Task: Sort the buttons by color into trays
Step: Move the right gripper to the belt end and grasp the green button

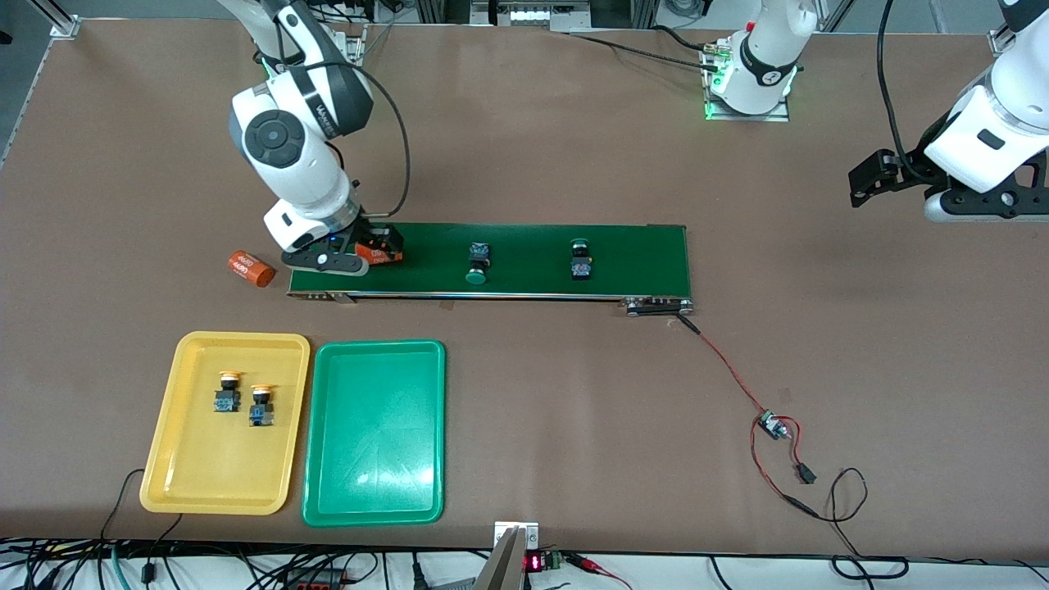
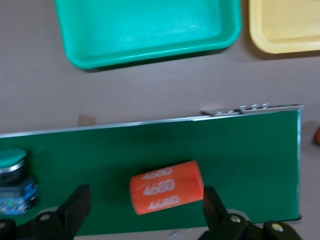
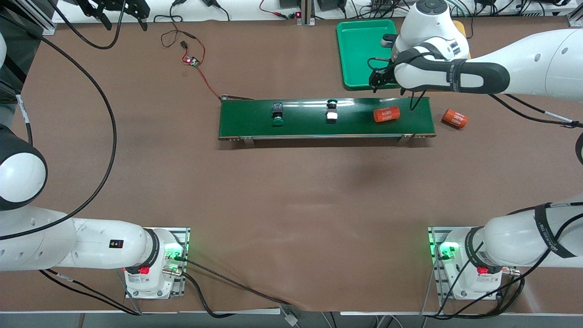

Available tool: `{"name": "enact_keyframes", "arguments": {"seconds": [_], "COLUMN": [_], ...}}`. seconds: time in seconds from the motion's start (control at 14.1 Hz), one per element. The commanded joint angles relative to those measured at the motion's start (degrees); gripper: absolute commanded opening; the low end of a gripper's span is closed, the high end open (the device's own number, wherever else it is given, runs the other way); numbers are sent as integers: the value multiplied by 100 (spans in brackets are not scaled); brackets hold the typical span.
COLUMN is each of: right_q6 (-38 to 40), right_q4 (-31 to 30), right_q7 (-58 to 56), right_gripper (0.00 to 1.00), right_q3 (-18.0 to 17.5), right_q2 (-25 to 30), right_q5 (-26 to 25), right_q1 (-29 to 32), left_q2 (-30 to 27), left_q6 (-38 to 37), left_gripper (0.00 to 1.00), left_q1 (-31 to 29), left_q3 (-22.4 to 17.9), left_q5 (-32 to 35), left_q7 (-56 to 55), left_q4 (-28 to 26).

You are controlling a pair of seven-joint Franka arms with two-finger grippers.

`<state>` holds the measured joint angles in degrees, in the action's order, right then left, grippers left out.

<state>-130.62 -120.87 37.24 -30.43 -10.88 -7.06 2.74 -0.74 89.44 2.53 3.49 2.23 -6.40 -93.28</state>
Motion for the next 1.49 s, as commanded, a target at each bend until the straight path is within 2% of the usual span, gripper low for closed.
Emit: {"name": "enact_keyframes", "arguments": {"seconds": [0.0, 0.78, 1.42], "right_q6": [-7, -552, -473], "right_q4": [-15, 345, 354], "right_q7": [64, 99, 196], "right_gripper": [100, 100, 100], "right_q3": [-174, -174, -130], "right_q2": [-1, -783, -1003], "right_q5": [65, 3, -138], "right_q1": [-2, -520, -520], "left_q2": [-40, -14, -22], "left_q6": [-32, -164, -278], "left_gripper": [100, 100, 100], "left_q1": [46, 46, 63], "left_q3": [-32, -32, -32], "left_q5": [94, 102, 85], "left_q7": [121, 112, 112], "left_q4": [-32, 55, 55]}}
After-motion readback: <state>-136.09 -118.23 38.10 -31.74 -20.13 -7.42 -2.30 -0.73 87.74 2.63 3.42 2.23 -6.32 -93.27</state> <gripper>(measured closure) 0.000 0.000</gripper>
